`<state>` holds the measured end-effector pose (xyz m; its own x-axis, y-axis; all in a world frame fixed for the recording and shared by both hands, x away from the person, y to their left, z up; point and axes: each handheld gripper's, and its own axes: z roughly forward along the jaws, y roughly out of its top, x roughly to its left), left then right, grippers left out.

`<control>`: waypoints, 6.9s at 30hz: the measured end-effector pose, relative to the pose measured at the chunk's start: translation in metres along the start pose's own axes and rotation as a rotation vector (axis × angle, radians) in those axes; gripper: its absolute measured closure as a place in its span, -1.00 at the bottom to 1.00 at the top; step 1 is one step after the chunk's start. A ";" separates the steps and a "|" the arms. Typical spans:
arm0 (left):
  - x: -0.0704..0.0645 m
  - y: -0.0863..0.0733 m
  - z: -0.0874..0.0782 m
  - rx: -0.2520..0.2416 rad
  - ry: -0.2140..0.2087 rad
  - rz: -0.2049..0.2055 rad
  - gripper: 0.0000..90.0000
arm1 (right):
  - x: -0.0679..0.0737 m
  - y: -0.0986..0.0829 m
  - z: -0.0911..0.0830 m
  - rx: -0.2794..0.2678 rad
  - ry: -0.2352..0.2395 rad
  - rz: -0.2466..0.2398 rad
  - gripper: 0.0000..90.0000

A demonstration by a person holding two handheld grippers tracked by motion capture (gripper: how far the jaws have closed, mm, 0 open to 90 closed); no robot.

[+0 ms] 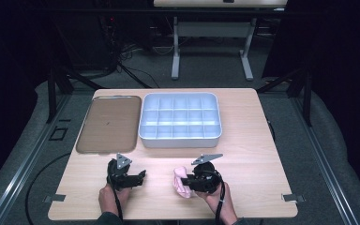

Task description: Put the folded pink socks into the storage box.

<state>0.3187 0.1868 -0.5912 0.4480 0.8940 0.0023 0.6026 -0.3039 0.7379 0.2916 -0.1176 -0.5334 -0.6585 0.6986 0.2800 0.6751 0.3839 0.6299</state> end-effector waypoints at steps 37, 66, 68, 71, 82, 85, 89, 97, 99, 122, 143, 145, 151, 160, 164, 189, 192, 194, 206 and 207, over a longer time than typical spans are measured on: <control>-0.002 0.001 0.001 0.001 -0.070 0.067 -0.68 | -0.027 0.012 -0.043 -0.066 -0.055 -0.018 0.70; -0.002 0.001 0.001 0.000 -0.062 0.059 -0.68 | -0.038 0.032 -0.080 -0.156 -0.104 -0.004 0.70; -0.002 0.001 0.001 0.000 -0.061 0.058 -0.68 | -0.039 0.034 -0.083 -0.161 -0.110 -0.006 0.70; -0.002 0.001 0.001 0.000 -0.061 0.058 -0.68 | -0.042 0.035 -0.087 -0.166 -0.117 -0.006 0.70; -0.002 0.001 0.001 -0.002 -0.057 0.054 -0.68 | -0.049 0.045 -0.097 -0.185 -0.121 -0.007 0.70; -0.002 0.001 0.001 -0.001 -0.057 0.054 -0.68 | -0.050 0.049 -0.098 -0.190 -0.129 -0.010 0.70; -0.002 0.001 0.001 -0.002 -0.053 0.051 -0.68 | -0.050 0.056 -0.101 -0.205 -0.129 -0.017 0.70; -0.002 0.001 0.001 -0.003 -0.056 0.052 -0.68 | -0.055 0.084 -0.109 -0.197 -0.158 -0.050 0.70; -0.002 0.001 0.001 -0.003 -0.055 0.051 -0.68 | -0.057 0.089 -0.110 -0.208 -0.161 -0.044 0.70; -0.002 0.001 0.001 -0.001 -0.053 0.048 -0.68 | -0.078 0.104 -0.105 -0.238 -0.203 -0.028 0.70; -0.002 0.001 0.002 -0.001 -0.054 0.048 -0.68 | -0.107 0.120 -0.086 -0.230 -0.233 0.000 0.70; -0.002 0.001 0.002 -0.001 -0.055 0.048 -0.68 | -0.110 0.120 -0.083 -0.230 -0.234 0.011 0.70; -0.002 0.001 0.002 -0.001 -0.055 0.050 -0.68 | -0.117 0.122 -0.076 -0.215 -0.264 0.014 0.70; -0.002 0.001 0.002 -0.001 -0.055 0.051 -0.68 | -0.121 0.123 -0.075 -0.210 -0.290 0.013 0.70; -0.002 0.001 0.002 -0.002 -0.055 0.048 -0.68 | -0.122 0.122 -0.077 -0.216 -0.291 0.011 0.70; -0.002 0.001 0.002 -0.001 -0.053 0.050 -0.68 | -0.129 0.121 -0.071 -0.210 -0.311 0.010 0.70; -0.002 0.001 0.001 0.001 -0.053 0.052 -0.68 | -0.132 0.118 -0.071 -0.204 -0.323 0.001 0.70; -0.002 0.001 0.001 0.001 -0.054 0.054 -0.68 | -0.135 0.116 -0.069 -0.202 -0.316 0.016 0.70; -0.002 0.001 0.001 0.001 -0.054 0.054 -0.68 | -0.141 0.114 -0.043 -0.139 -0.317 0.021 0.70; -0.002 0.001 0.001 0.001 -0.054 0.054 -0.68 | -0.141 0.114 -0.041 -0.133 -0.315 0.025 0.70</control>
<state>0.3198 0.1845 -0.5912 0.5147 0.8574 0.0055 0.5772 -0.3512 0.7373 0.4478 -0.1974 -0.4718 -0.4935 0.8668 0.0721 0.6269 0.2970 0.7203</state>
